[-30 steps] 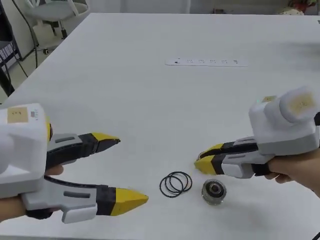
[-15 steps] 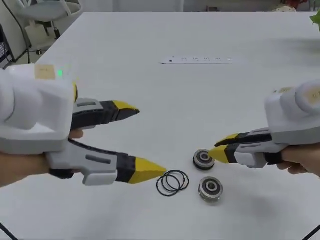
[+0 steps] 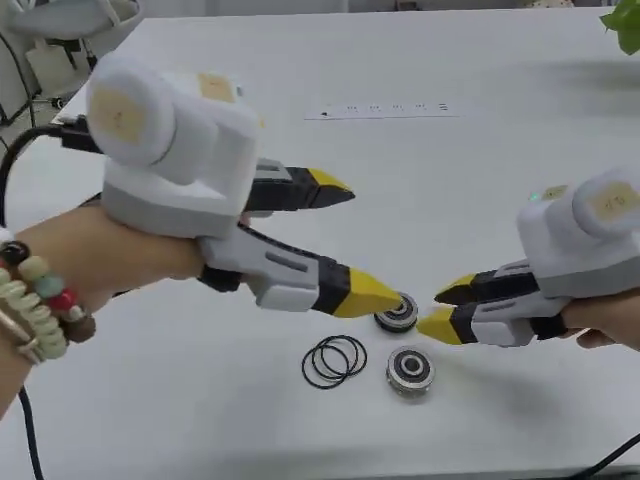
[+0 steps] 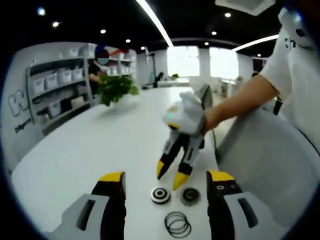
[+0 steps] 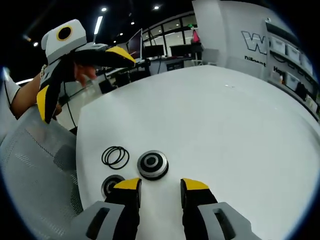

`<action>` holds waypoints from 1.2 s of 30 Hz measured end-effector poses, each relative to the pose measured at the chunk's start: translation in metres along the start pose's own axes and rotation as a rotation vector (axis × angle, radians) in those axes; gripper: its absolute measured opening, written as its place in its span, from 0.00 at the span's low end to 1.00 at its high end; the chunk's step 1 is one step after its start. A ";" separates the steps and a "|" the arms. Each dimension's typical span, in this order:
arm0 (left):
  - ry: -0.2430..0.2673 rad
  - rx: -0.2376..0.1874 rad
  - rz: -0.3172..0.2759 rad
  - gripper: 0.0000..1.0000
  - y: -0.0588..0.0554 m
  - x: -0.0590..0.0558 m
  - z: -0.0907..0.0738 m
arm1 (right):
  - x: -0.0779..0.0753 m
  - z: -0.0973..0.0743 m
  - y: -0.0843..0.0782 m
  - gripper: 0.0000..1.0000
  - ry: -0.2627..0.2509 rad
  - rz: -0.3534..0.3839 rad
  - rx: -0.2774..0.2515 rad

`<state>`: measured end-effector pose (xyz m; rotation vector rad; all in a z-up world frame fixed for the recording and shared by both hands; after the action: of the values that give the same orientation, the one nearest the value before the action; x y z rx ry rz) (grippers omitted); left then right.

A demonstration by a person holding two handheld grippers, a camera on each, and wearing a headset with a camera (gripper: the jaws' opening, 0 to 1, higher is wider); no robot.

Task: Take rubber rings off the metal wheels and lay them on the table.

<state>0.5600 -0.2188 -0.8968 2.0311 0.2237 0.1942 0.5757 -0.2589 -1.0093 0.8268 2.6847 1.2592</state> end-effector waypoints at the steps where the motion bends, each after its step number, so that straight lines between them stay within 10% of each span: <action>1: -0.011 0.015 0.013 0.65 -0.003 0.000 0.007 | 0.001 0.001 0.000 0.28 0.007 -0.001 -0.003; 9: 0.003 0.053 0.008 0.48 -0.031 0.011 0.041 | 0.003 0.008 -0.001 0.27 0.021 -0.051 -0.018; 13: 0.043 0.004 -0.076 0.43 -0.040 0.019 0.047 | 0.001 0.009 0.000 0.25 0.022 -0.060 -0.023; 20: 0.044 0.073 -0.092 0.32 -0.071 0.017 0.056 | 0.002 0.012 -0.001 0.23 0.028 -0.070 -0.017; 36: 0.050 0.102 -0.108 0.19 -0.083 0.016 0.066 | 0.002 0.013 0.002 0.17 0.027 -0.103 -0.029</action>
<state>0.5852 -0.2351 -1.0000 2.1107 0.3807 0.1684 0.5786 -0.2476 -1.0161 0.6636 2.6841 1.2918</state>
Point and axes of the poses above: the centre of the closed fingertips' face, and the gripper's own axes: z roughly forward along the fingers, x roughly to its left, y roughly out of its top, the point moved 1 cm from there along -z, roughly backward along the fingers, and after that the axes turned 1 degree about x, right-handed, at the moved point
